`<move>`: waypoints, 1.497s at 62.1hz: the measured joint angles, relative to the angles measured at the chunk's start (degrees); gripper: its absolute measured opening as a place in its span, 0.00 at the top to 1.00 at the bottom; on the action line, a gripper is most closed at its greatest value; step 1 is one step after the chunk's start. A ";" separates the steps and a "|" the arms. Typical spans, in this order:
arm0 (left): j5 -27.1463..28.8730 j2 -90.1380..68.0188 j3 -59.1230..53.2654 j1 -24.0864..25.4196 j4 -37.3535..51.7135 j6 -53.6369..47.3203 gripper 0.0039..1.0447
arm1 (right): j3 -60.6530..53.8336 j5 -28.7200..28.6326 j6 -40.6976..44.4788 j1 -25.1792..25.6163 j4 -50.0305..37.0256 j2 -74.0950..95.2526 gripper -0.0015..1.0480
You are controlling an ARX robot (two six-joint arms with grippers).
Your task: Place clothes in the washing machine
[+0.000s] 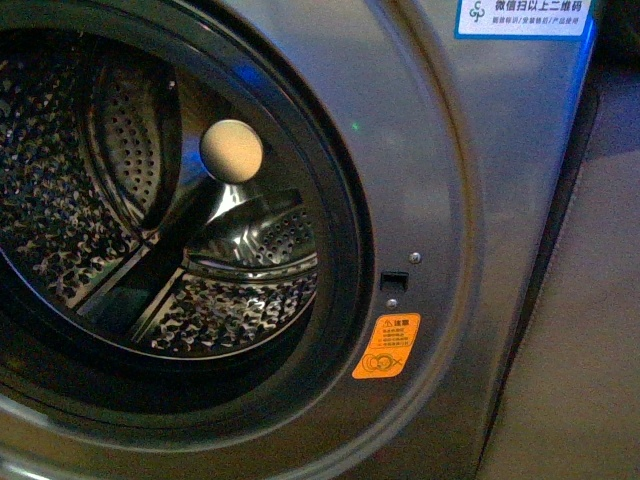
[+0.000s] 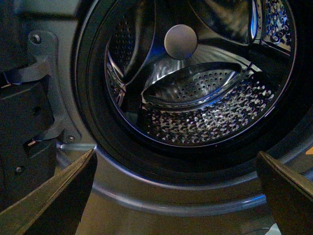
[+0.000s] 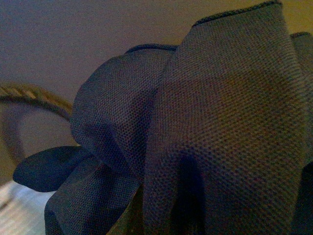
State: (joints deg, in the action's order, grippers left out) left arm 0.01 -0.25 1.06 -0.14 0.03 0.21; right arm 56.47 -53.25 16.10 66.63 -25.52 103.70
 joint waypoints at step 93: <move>0.00 0.00 0.00 0.00 0.00 0.00 0.06 | 33.88 35.50 -9.99 -97.20 26.03 -35.65 0.85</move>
State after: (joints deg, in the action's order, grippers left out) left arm 0.01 -0.25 1.06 -0.14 0.03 0.21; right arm 90.35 -17.76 6.11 -30.57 0.51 68.05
